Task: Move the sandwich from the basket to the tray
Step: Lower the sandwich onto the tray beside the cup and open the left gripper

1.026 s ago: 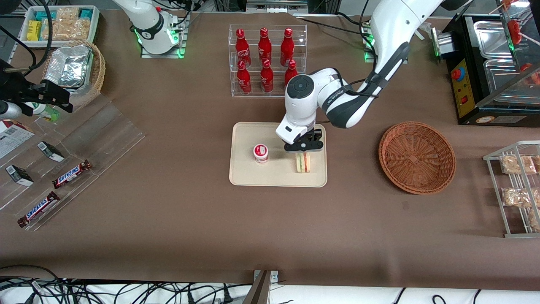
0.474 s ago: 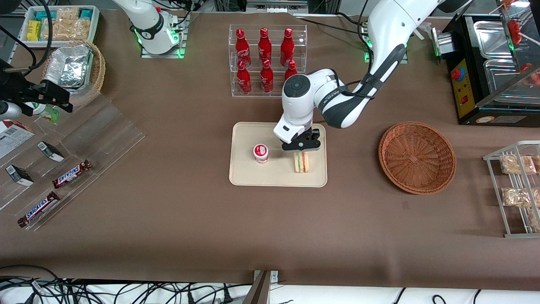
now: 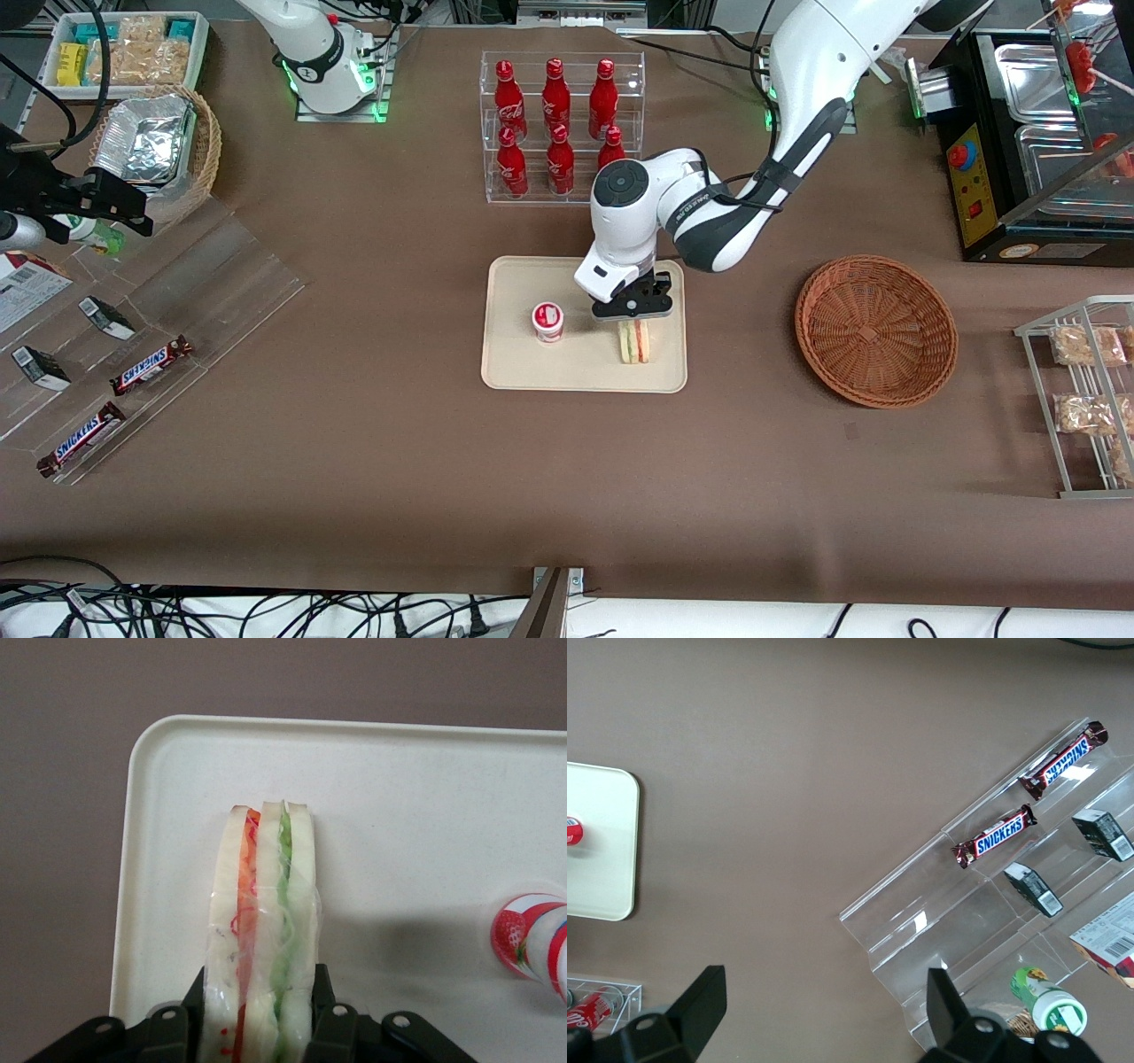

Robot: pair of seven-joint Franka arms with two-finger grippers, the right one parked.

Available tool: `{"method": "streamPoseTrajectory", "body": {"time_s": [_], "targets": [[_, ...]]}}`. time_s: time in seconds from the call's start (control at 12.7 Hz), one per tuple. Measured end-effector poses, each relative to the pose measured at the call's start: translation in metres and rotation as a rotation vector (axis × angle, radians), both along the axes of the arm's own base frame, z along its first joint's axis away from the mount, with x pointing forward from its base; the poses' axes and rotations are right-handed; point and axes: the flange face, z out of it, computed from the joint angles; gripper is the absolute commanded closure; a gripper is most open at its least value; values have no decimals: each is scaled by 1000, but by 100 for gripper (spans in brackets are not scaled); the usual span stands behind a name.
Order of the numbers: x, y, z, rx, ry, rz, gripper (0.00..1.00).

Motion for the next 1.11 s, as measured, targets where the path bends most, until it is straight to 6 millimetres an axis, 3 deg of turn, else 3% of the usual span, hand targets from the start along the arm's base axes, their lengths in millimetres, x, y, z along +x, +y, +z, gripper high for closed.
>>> {"method": "streamPoseTrajectory", "body": {"time_s": [0.24,0.39,0.47,1.11], "targets": [[-1,-1,-3,1,5,2,44],[-2,-2,-4,1,7,2,7],[-2,-2,-5,1,7,2,0],[2,-6,5,-14,-10,22,0]]}}
